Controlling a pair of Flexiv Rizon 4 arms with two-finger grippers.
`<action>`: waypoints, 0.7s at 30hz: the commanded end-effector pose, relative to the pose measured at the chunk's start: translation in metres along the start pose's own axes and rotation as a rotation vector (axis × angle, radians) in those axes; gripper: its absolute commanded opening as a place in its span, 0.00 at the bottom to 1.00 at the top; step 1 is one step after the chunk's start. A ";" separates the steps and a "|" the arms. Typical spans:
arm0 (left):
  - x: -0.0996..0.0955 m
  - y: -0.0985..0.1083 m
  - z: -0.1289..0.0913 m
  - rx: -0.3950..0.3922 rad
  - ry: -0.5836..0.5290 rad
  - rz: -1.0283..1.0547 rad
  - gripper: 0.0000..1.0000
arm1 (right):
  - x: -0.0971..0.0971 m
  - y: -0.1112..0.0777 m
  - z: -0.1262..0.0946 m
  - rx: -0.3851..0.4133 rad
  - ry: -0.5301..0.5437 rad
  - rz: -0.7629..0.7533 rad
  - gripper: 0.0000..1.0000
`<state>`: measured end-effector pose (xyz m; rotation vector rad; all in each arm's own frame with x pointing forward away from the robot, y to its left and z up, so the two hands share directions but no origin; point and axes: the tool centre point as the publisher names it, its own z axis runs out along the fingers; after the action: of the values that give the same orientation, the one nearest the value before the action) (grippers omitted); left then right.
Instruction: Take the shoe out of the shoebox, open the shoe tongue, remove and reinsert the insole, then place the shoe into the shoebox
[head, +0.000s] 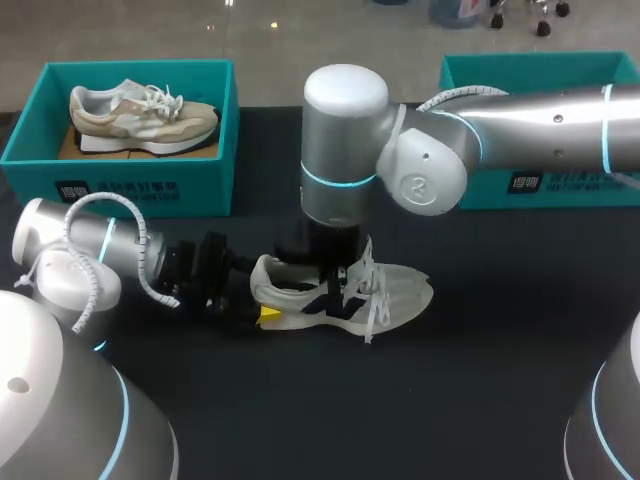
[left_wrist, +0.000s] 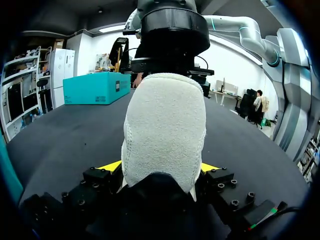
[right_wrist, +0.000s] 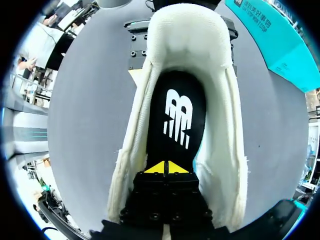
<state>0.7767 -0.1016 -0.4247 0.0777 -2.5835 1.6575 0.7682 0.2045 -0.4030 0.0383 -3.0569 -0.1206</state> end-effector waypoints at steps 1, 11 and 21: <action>-0.001 0.005 0.000 -0.006 0.001 -0.001 0.00 | 0.005 -0.014 -0.024 -0.055 -0.013 -0.026 0.00; -0.001 0.005 0.000 -0.006 0.001 -0.001 0.00 | -0.003 -0.007 -0.032 -0.063 -0.035 -0.052 0.00; -0.001 0.005 0.000 -0.006 0.001 -0.001 0.00 | -0.010 0.020 -0.013 -0.044 -0.050 -0.061 0.00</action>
<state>0.7768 -0.1015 -0.4247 0.0779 -2.5836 1.6576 0.7744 0.2093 -0.3800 0.1231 -3.1073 -0.2364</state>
